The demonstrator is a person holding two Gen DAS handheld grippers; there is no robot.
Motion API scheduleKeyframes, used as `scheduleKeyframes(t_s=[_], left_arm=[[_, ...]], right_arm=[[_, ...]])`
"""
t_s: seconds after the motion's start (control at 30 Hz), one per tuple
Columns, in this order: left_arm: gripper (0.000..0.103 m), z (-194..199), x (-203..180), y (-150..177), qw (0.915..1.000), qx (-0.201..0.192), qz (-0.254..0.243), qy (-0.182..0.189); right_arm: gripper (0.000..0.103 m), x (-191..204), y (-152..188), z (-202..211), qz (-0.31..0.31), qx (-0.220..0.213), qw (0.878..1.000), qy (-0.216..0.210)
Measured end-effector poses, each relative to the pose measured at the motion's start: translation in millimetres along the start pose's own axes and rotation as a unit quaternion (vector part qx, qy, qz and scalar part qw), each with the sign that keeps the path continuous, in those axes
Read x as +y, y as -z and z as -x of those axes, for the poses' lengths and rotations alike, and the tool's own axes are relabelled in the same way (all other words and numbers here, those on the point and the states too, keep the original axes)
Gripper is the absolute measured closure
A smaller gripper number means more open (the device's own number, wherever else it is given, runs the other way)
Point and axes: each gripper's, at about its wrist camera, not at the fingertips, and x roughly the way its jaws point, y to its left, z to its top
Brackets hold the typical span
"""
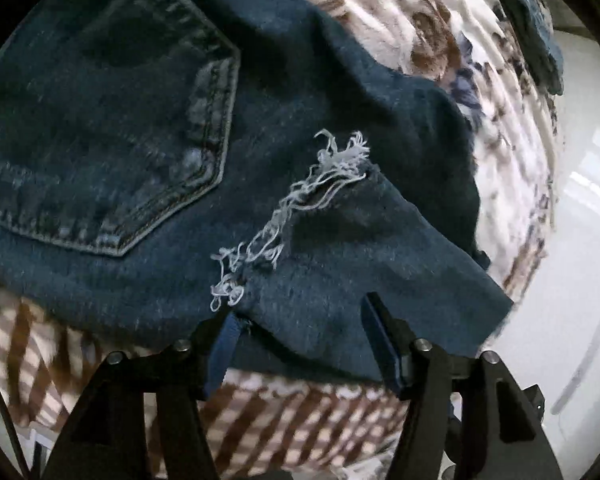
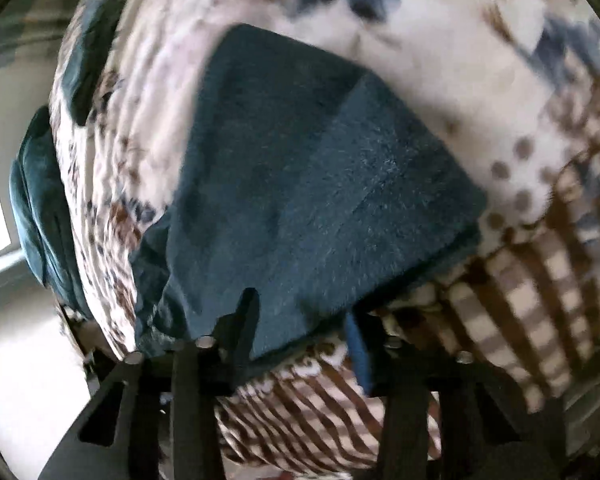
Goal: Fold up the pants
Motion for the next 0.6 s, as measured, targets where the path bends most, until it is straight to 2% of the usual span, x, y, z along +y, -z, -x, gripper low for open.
scheduleKeyframes(t_s=[0.07,0.1,0.17,0.27,0.37,0.4,0.47,0.53,0.57,0.6], left_arm=[[0.069,-1,-9,3,0.9988,-0.015,-0.031,-0.034],[0.073,0,-9,6,0.9974,-0.021,-0.046,-0.052],[0.083,4,-5,12,0.9964,-0.029,-0.054,-0.058],[0.085,3,1,19,0.9953,-0.023,-0.065,-0.068],[0.084,1,0,17,0.9949,-0.02,-0.067,-0.073],[0.083,-3,-5,14,0.9951,-0.017,-0.066,-0.072],[0.073,2,-13,12,0.9947,-0.02,-0.076,-0.066],[0.065,12,-16,10,0.9908,-0.03,-0.105,-0.08],[0.053,18,-22,11,0.9868,-0.044,-0.124,-0.095],[0.045,23,-26,12,0.9832,-0.062,-0.139,-0.101]], right_arm=[[0.091,-5,5,-7,-0.02,-0.01,1.0,0.013],[0.097,-9,8,-6,-0.031,-0.014,0.999,0.006],[0.099,-8,15,0,-0.022,-0.024,0.999,0.012],[0.099,-3,22,9,0.011,-0.034,0.999,0.039],[0.099,-7,11,-1,0.015,-0.012,0.998,0.052],[0.097,-4,6,-5,0.016,0.002,0.998,0.054],[0.092,8,2,-5,0.037,0.015,0.997,0.071],[0.072,29,7,-2,0.097,0.012,0.989,0.111],[0.038,44,13,0,0.137,0.003,0.981,0.138],[0.011,56,18,0,0.171,-0.004,0.972,0.159]])
